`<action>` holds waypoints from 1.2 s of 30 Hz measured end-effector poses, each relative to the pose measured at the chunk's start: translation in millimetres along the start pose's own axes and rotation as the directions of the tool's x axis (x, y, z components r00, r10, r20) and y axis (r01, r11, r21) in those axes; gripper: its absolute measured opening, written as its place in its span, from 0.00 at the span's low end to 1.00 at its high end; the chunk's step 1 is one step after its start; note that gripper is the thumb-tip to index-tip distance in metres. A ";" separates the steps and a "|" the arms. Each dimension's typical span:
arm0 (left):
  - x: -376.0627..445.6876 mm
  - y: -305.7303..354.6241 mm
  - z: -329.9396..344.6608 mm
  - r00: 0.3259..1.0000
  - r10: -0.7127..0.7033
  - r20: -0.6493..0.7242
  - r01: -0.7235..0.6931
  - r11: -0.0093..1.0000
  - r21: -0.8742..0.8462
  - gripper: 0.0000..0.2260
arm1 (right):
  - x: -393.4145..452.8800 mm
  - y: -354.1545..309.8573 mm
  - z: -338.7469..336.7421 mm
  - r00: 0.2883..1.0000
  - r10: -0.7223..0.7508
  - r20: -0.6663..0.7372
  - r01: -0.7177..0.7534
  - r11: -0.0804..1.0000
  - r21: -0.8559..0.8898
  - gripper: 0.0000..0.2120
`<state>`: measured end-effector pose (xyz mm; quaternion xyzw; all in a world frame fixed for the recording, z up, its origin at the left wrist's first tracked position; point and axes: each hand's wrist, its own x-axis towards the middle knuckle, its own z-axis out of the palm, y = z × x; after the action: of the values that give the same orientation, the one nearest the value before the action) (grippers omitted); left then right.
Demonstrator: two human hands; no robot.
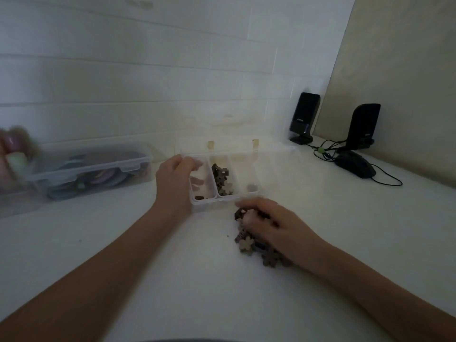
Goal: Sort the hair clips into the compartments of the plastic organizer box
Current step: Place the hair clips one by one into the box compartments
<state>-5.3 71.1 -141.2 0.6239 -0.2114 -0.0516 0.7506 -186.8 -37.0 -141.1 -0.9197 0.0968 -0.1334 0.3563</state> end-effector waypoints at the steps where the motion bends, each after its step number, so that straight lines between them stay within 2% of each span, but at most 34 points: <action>1: 1.6 -0.5 -0.4 1.000 0.020 0.004 -0.020 1.000 0.012 0.05 | 5.1 -1.3 -3.9 1.000 0.017 -0.017 -0.016 0.999 0.051 0.20; 4: 9.8 -3.5 -1.7 0.999 0.030 0.014 -0.031 0.999 0.030 0.04 | 22.2 2.7 -14.1 1.000 -0.002 0.024 0.004 0.995 -0.099 0.13; 8: 21.2 -8.5 -5.0 0.999 0.012 0.046 -0.013 1.000 0.013 0.05 | 33.2 9.5 -16.7 0.988 -0.041 0.149 0.082 0.956 -0.283 0.17; 14: 20.0 -9.8 -2.3 0.998 0.014 0.062 -0.013 1.000 -0.019 0.04 | 31.9 12.7 -16.5 0.995 -0.102 0.010 0.102 0.979 -0.177 0.08; 20: 17.0 -9.2 -1.2 0.996 0.023 0.087 -0.021 0.999 -0.029 0.03 | 25.4 17.0 -10.3 0.995 -0.090 -0.041 0.090 0.996 0.008 0.05; 24: 13.9 -6.3 -0.7 0.989 0.091 0.114 -0.088 0.996 -0.034 0.04 | 22.1 12.7 -7.0 0.982 -0.161 -0.099 0.170 0.982 0.084 0.07; 30: 8.6 -2.6 -0.6 0.976 0.155 0.150 -0.150 0.988 -0.042 0.10 | 15.1 5.3 -14.9 0.971 -0.200 -0.130 0.213 0.972 0.095 0.07; 36: 10.7 -5.3 0.4 0.978 0.155 0.141 -0.152 0.988 -0.027 0.13 | 20.2 -17.2 -12.2 0.905 -0.311 -0.291 0.335 0.941 0.037 0.08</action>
<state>5.2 65.9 -143.5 0.5944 -0.3116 -0.0397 0.7403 -170.0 -37.7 -117.2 -0.8783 -0.0131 -0.3240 0.3513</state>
